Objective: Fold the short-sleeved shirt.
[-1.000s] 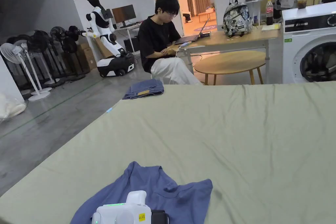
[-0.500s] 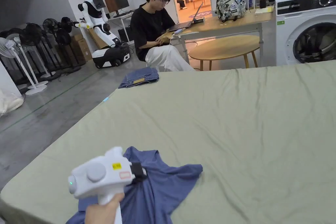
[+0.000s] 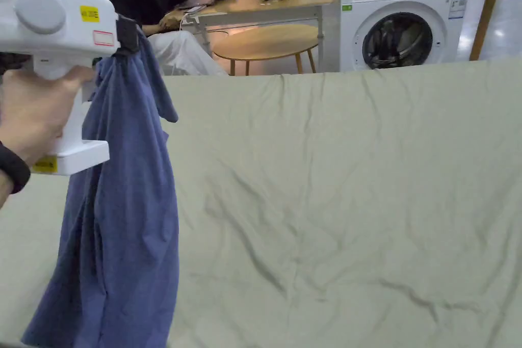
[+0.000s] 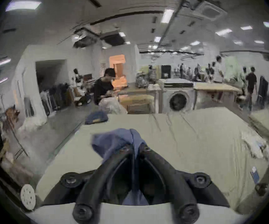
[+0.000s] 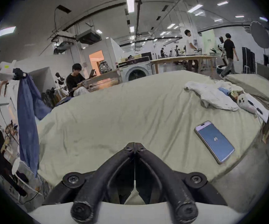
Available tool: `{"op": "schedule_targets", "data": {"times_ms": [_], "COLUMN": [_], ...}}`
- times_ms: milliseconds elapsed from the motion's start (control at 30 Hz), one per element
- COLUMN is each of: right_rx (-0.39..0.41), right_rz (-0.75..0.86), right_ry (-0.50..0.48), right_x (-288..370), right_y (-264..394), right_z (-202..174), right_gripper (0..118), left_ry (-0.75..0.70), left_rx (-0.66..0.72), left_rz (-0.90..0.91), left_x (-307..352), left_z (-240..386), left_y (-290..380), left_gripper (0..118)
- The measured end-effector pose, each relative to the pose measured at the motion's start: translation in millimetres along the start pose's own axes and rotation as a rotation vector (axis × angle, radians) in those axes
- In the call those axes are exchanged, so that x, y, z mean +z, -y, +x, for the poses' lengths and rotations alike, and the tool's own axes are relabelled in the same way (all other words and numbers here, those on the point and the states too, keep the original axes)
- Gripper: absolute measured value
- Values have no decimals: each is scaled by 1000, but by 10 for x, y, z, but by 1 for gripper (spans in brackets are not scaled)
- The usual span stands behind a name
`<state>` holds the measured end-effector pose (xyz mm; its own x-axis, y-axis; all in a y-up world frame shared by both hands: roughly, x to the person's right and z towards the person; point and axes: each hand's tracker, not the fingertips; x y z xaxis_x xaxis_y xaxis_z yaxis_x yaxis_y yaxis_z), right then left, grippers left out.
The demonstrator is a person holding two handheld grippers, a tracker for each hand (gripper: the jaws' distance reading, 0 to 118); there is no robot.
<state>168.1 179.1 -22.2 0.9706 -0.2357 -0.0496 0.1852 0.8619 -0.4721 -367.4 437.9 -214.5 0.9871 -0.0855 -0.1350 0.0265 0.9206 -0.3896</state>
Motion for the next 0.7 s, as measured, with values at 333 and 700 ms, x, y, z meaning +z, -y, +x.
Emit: {"op": "schedule_targets", "data": {"times_ms": [333, 700], "right_rx": [-1, -48], "right_rz": [-28, -61], "right_ry": [78, 135], "right_x": [261, 398], "right_y": [127, 232], "right_z": [193, 418], "right_gripper": [0, 0], "left_ry": [648, 981], "left_rx": [82, 12], "left_rz": [-315, -408], "left_x": [-495, 404], "left_z": [3073, 3936], "left_y": [2479, 3014], "left_gripper": [1, 43]}}
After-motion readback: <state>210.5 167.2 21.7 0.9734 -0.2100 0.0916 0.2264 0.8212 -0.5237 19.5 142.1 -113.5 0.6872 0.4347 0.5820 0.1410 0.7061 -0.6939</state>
